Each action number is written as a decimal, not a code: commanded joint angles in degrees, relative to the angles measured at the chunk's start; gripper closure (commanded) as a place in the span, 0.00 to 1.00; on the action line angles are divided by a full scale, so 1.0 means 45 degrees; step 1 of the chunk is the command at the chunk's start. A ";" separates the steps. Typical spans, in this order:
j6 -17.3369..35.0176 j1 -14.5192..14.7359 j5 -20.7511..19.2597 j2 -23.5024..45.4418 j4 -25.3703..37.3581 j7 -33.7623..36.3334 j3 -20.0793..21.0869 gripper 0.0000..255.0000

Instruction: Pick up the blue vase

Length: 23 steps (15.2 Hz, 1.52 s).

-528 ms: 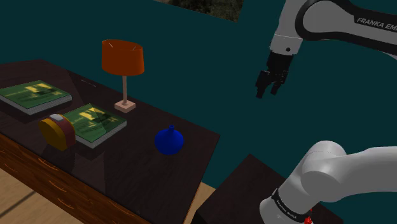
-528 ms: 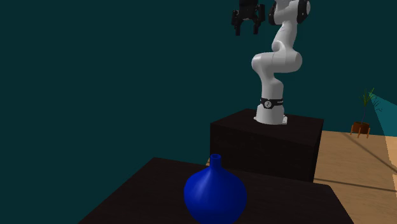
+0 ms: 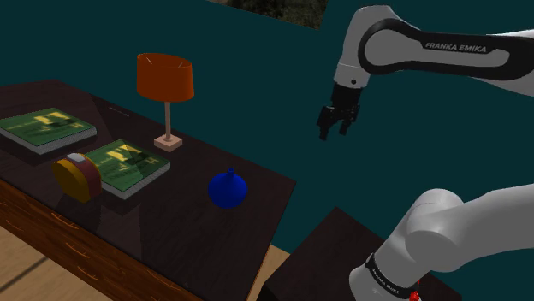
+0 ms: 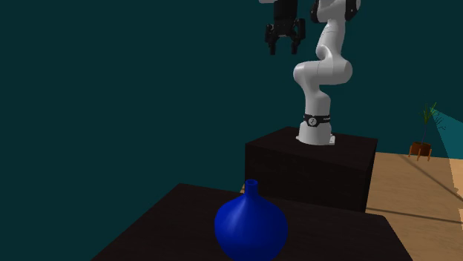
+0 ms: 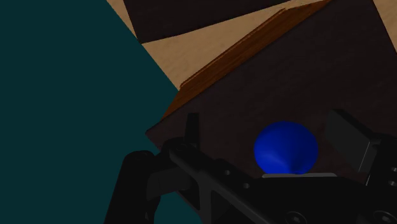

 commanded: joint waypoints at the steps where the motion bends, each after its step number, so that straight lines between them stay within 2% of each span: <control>1: 0.0817 0.0101 0.0144 0.0661 -0.0125 0.0235 0.0118 0.00; 12: 0.4727 0.0460 0.0608 0.5355 0.0721 0.0934 0.0428 0.00; 23: 0.7134 0.0742 0.0910 1.0606 0.3652 0.1445 0.0694 0.00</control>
